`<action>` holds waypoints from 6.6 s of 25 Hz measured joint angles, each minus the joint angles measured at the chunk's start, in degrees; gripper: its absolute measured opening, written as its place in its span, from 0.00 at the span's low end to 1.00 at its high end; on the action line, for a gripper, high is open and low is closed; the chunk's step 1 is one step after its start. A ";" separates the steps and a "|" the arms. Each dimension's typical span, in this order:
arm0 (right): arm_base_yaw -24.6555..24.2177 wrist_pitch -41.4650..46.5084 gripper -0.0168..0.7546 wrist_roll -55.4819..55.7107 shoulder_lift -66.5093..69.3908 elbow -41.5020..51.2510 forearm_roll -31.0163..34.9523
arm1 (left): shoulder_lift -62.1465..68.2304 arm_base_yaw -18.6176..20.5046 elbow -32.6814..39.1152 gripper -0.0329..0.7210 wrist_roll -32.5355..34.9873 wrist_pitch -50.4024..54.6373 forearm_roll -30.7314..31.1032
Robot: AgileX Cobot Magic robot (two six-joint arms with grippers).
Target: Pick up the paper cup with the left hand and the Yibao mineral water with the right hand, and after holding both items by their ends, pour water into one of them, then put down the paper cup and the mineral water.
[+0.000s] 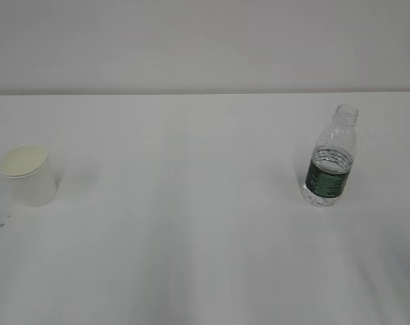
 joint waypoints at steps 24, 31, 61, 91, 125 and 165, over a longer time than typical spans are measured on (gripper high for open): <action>0.00 0.38 0.68 51.40 0.00 0.00 -39.78 | 0.00 0.00 0.00 0.67 0.00 -2.51 0.00; 0.00 0.51 0.68 52.14 0.00 0.00 -42.67 | 0.04 0.00 0.00 0.67 0.00 -5.68 0.00; 0.00 -26.17 0.67 59.87 14.51 3.73 -59.10 | 6.29 0.00 0.00 0.67 0.00 -11.88 -2.36; 0.00 -58.45 0.67 79.27 31.67 11.96 -70.23 | 6.42 0.00 0.00 0.67 1.15 -11.88 -2.46; 0.00 -73.97 0.77 79.16 44.43 16.07 -68.32 | 10.09 -8.16 13.75 0.83 25.31 -38.78 -22.18; 0.00 -74.20 0.77 79.05 44.43 16.07 -72.94 | 17.68 -26.29 30.87 0.69 10.54 -99.57 -15.48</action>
